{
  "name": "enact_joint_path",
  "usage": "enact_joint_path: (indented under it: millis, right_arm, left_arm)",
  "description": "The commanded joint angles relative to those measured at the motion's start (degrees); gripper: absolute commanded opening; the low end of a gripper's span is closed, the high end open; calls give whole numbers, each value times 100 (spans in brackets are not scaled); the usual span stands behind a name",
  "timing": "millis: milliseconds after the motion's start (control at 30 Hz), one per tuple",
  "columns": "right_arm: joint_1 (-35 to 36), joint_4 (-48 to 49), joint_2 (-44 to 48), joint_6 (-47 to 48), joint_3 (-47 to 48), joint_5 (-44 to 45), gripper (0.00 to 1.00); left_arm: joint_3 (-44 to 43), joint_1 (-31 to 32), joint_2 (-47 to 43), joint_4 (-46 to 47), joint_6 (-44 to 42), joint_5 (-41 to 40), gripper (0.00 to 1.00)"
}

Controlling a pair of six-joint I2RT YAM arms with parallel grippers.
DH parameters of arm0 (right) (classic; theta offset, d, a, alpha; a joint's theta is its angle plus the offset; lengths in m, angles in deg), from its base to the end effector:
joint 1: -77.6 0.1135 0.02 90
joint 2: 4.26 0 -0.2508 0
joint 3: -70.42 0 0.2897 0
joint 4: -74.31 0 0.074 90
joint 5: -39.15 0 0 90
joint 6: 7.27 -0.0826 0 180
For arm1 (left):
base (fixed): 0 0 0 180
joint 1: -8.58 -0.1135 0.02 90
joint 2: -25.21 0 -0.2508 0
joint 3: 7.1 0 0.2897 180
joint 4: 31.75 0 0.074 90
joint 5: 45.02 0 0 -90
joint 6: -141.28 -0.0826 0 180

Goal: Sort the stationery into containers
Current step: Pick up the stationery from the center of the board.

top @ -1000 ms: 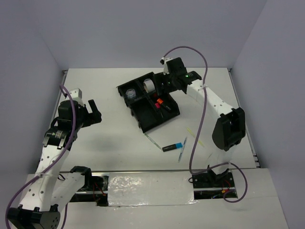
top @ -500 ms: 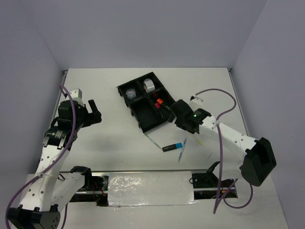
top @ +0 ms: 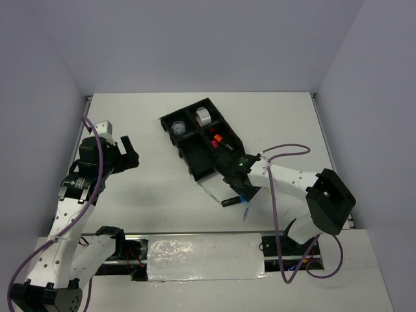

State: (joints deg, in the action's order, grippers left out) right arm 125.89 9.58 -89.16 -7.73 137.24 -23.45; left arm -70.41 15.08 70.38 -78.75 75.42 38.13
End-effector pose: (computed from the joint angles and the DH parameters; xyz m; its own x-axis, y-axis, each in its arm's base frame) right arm 0.2224 0.1924 0.1272 -0.6191 0.6396 -0.4556 0.6651 0.7355 0.1288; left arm 0.2546 -0.0191 0.3063 -0.4412 -0.3584 -0.8228 -0.1883 0.9333 -0.3056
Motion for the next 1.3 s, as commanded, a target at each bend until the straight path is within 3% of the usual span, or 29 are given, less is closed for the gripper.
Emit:
enact_joint_path:
  millis: [0,200,800,867,1067,1100,1133,1200,1267]
  right_arm:
    - [128,-93,-280,-640,208,-138,80]
    - [286,-444,-764,-974,568,-279,68]
    - [374,118,-852,-1185,24,-595,67]
    - [383,83,-887,-1272,50,-473,62]
    - [330,39,-1107,-1300,217,-384,58]
    - [321,48,-1194,-1291,226,-410,55]
    - [312,57,-1230,-1299,217,-428,23]
    - [251,-22,-1309,-1431,208,-533,0]
    - [216,-40,-1327,-1440,217,-525,0]
  left_arm:
    - [20,-35,-78,226,-59,140,99]
    - [29,-26,-87,226,-59,184,99]
    - [38,106,-96,209,-59,132,99]
    - [38,114,-105,200,-59,96,99]
    - [29,132,-87,191,-50,35,99]
    - [29,132,-87,183,-50,26,99]
    - [29,132,-96,191,-50,26,99]
    - [29,132,-96,191,-50,26,99]
    - [20,132,-78,200,-50,17,99]
